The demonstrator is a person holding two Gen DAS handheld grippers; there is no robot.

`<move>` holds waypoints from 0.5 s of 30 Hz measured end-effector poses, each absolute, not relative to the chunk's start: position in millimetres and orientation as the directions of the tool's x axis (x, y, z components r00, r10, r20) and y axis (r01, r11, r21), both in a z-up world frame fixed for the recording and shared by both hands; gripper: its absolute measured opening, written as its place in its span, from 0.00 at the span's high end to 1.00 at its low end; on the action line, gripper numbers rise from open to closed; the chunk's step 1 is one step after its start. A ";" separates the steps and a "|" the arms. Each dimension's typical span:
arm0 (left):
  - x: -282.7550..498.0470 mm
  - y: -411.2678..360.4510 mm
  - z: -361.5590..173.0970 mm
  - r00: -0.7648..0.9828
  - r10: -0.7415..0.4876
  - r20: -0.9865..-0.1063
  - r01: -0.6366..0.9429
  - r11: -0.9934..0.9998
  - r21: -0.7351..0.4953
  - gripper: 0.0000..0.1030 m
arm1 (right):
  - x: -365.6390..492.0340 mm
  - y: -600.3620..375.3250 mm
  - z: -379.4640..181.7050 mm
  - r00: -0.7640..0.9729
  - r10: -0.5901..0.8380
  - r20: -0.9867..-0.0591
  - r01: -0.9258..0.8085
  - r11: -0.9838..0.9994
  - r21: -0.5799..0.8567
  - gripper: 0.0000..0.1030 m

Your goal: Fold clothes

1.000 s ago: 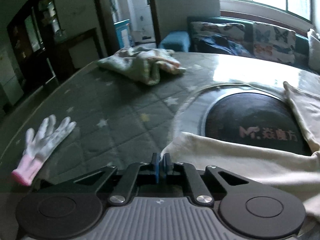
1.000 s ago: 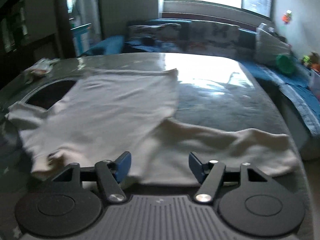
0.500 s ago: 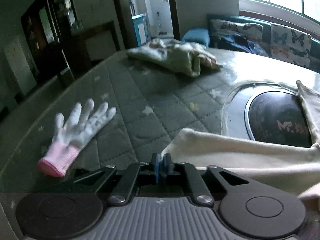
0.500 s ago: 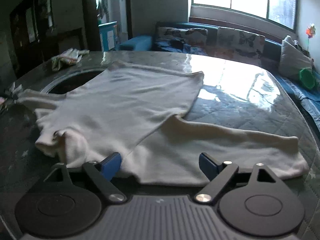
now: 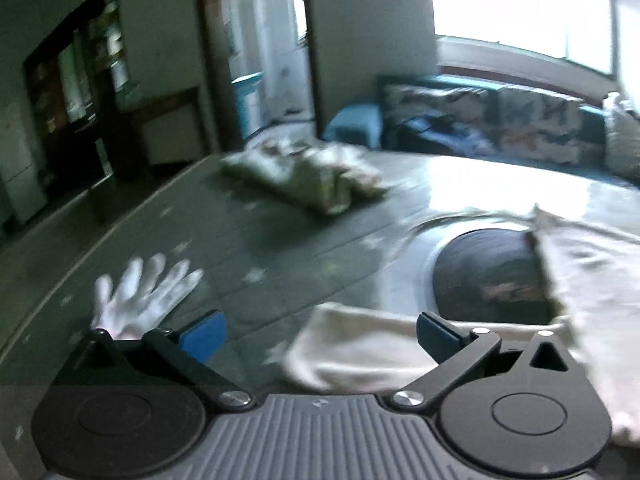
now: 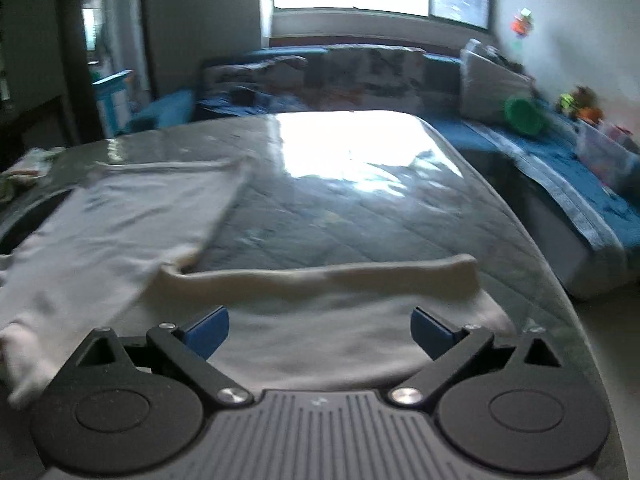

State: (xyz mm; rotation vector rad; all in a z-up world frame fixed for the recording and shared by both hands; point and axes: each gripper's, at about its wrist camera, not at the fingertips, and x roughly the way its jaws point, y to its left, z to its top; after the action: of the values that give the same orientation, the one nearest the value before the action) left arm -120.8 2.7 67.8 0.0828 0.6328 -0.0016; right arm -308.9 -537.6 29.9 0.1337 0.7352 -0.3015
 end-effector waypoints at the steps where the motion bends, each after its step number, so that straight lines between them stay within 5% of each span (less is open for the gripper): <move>1: -122.7 -3.3 70.2 0.808 -0.007 -0.590 0.051 0.997 0.059 0.00 | -308.7 -541.7 27.1 0.692 -0.238 -0.682 0.332 0.943 0.008 0.04; 15: -139.3 -88.3 69.7 0.790 -0.170 -0.589 0.241 0.969 0.044 0.00 | -317.0 -549.4 9.2 0.696 -0.278 -0.662 0.380 0.925 0.010 0.00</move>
State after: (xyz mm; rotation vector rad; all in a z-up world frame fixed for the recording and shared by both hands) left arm -139.3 -88.3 69.7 0.1196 0.6214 -0.2219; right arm -317.0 -549.4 9.2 0.1506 0.7126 -0.3684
